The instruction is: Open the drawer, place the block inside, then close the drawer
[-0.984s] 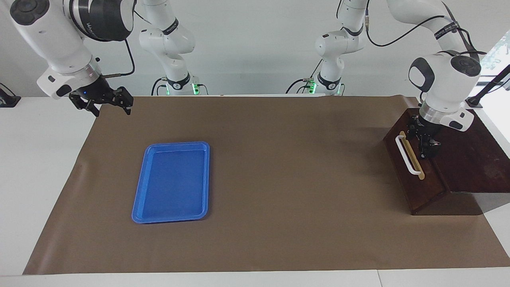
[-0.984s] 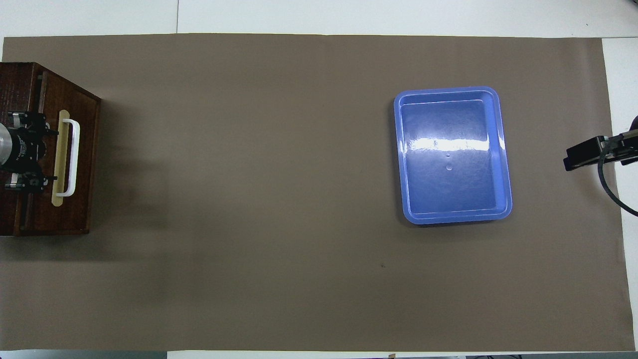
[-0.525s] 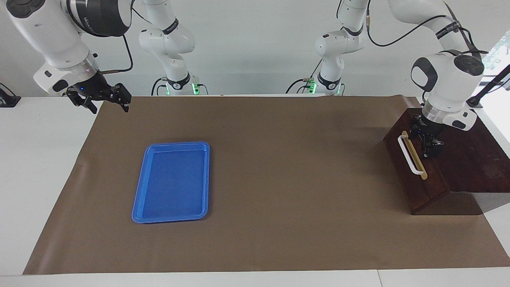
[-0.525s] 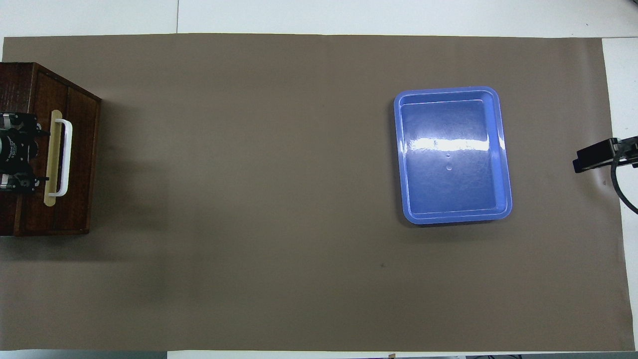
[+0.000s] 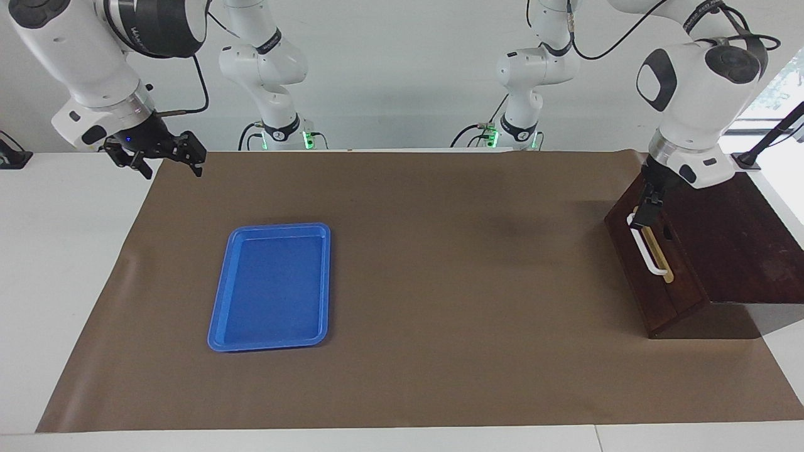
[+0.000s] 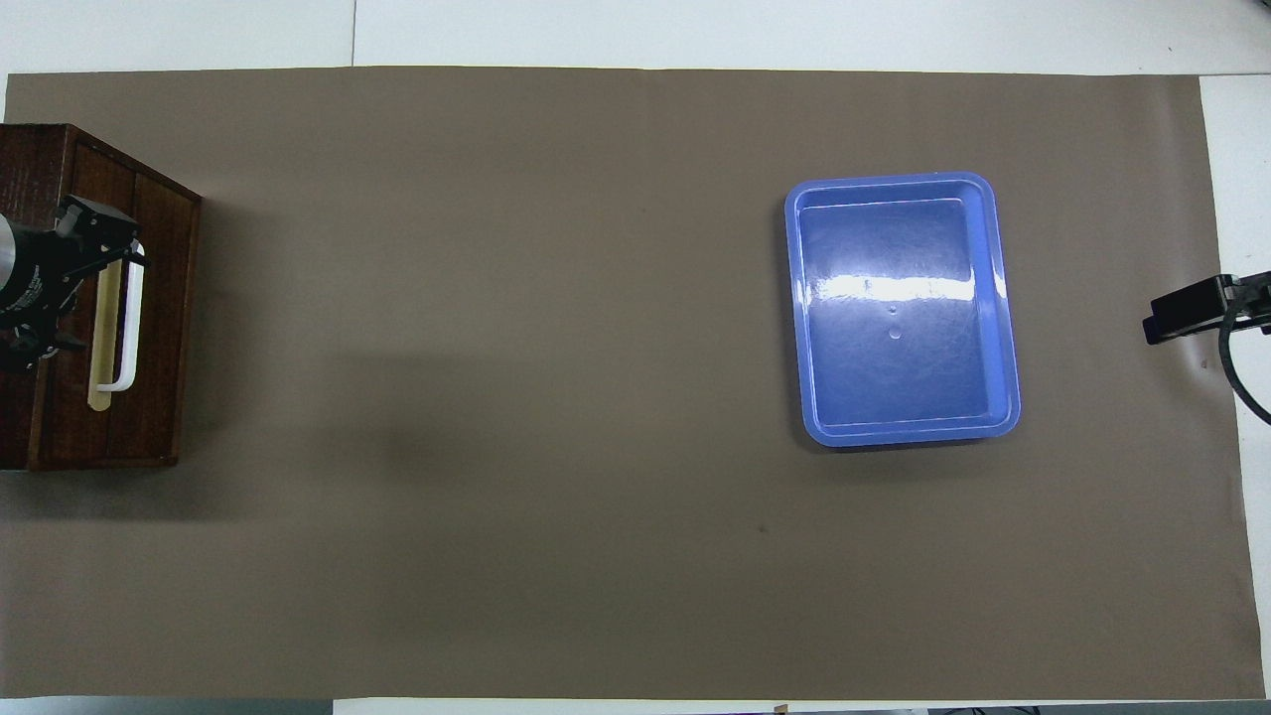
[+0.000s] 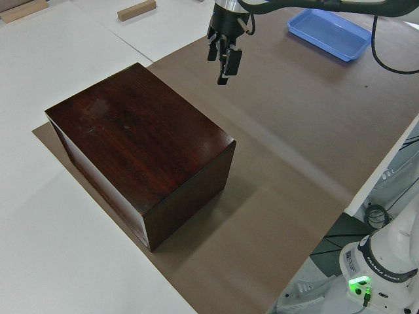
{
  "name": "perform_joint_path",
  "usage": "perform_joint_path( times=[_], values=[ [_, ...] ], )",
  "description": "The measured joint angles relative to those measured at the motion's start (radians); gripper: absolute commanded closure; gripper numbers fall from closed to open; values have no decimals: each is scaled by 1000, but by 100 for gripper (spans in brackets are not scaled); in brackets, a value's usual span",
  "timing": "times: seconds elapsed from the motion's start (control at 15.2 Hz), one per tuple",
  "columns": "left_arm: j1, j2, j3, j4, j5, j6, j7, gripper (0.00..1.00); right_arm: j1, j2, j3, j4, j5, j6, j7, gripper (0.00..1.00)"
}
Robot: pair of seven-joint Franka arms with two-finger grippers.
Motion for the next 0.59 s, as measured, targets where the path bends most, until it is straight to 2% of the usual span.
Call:
perform_joint_path(
  times=[0.2,0.59],
  values=[
    [-29,-40,0,8,-3,-92,271,0,2,0,0,0,0,0,0,0],
    [-66,-43,4,13,-72,-124,553,0,6,0,0,0,0,0,0,0]
  ],
)
